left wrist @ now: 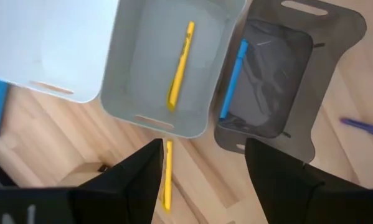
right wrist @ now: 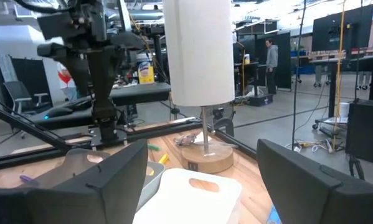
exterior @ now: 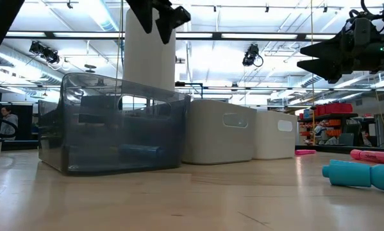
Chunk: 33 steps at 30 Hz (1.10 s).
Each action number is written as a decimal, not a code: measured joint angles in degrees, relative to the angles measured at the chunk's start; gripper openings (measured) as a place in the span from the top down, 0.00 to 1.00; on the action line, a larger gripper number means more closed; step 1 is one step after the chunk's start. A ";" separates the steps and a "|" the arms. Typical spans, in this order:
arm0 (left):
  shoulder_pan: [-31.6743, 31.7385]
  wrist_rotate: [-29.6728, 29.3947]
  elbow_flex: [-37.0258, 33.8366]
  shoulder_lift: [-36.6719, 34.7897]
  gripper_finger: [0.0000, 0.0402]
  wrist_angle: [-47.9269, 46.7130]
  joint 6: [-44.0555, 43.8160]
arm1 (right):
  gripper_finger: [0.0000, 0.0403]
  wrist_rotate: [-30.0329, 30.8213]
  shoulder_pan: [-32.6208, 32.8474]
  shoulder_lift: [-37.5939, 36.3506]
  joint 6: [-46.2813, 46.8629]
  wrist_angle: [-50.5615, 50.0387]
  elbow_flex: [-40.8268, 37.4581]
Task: Pick & Place Markers
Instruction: Put the yellow marker into the gray bin
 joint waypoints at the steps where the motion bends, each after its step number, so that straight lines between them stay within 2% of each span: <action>1: 0.18 0.04 0.02 -0.45 0.42 0.02 0.02 | 0.25 0.00 0.02 0.00 0.00 0.02 0.00; 7: 1.89 0.25 -2.08 -2.90 0.42 0.06 0.08 | 0.25 0.00 0.00 0.00 0.00 0.02 -0.02; 12: 3.08 0.20 -8.72 -6.72 0.42 1.39 2.39 | 0.25 0.00 0.00 0.00 0.00 0.04 -0.02; 22: 5.13 -0.19 -26.88 -13.47 0.42 16.61 12.18 | 0.25 0.00 0.00 0.00 -0.02 0.04 0.00; 33: 8.25 -2.67 -38.78 -14.71 0.42 25.28 18.50 | 0.25 0.00 0.02 0.00 0.00 0.04 -0.02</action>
